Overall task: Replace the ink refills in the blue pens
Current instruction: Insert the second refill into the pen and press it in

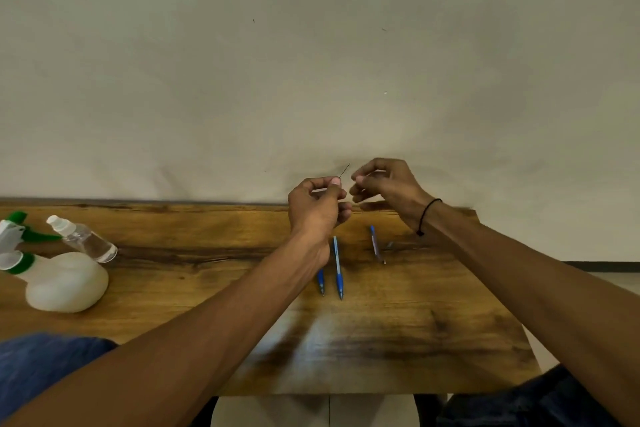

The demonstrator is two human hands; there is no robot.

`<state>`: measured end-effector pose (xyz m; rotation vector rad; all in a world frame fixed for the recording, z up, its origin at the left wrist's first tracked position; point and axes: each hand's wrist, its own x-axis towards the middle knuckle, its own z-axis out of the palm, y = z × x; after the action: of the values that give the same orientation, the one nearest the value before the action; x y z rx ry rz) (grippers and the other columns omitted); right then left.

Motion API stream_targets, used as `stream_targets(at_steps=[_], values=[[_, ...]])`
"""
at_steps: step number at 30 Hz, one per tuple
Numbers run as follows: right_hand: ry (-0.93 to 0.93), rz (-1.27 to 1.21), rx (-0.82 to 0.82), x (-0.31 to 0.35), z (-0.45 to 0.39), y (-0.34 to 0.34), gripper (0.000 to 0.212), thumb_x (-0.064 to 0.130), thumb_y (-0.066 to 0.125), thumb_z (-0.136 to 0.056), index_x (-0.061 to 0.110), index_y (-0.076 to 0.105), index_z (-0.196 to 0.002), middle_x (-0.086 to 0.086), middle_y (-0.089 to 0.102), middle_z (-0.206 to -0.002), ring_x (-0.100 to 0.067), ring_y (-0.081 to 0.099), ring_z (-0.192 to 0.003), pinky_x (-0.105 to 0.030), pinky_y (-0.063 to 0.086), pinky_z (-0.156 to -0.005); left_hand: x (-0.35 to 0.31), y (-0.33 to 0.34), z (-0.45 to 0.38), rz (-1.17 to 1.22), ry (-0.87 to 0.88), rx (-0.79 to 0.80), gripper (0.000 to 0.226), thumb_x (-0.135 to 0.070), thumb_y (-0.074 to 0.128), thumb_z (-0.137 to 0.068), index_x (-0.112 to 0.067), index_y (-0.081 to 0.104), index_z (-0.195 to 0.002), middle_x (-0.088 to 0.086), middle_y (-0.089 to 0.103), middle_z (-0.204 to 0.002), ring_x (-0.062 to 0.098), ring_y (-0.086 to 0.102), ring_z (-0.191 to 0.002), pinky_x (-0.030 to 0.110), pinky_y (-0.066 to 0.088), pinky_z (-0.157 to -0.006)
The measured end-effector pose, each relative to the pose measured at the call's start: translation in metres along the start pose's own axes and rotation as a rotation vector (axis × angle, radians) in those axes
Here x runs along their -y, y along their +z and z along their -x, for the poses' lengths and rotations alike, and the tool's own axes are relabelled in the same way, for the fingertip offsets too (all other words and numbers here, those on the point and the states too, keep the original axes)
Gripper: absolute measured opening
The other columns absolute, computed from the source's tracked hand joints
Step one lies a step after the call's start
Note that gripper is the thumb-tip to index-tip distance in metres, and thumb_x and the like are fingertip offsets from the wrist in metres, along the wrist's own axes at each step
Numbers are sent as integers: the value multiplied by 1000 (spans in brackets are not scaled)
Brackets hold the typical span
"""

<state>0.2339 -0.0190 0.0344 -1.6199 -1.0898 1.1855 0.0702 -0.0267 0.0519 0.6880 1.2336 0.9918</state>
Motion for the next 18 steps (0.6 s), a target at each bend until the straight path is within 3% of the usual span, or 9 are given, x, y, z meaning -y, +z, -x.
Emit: stream_targets(at_steps=[6, 18], values=[[-31, -249, 143, 29, 12, 3, 21, 9, 73, -92, 0, 72, -111, -17, 76, -98, -29, 76, -91, -39, 63, -77, -1, -1, 0, 39, -9, -14, 14, -16, 66, -100, -15, 69, -114, 10, 75, -101, 15, 72, -72, 21, 59, -57], [-92, -166, 106, 29, 5, 17, 9, 8, 76, -91, 2, 74, -96, -12, 76, -88, -23, 77, -82, -34, 62, -68, 2, -3, -2, 55, 26, 6, 14, -18, 68, -99, -15, 69, -113, 11, 77, -102, 14, 77, -77, 22, 59, -60]])
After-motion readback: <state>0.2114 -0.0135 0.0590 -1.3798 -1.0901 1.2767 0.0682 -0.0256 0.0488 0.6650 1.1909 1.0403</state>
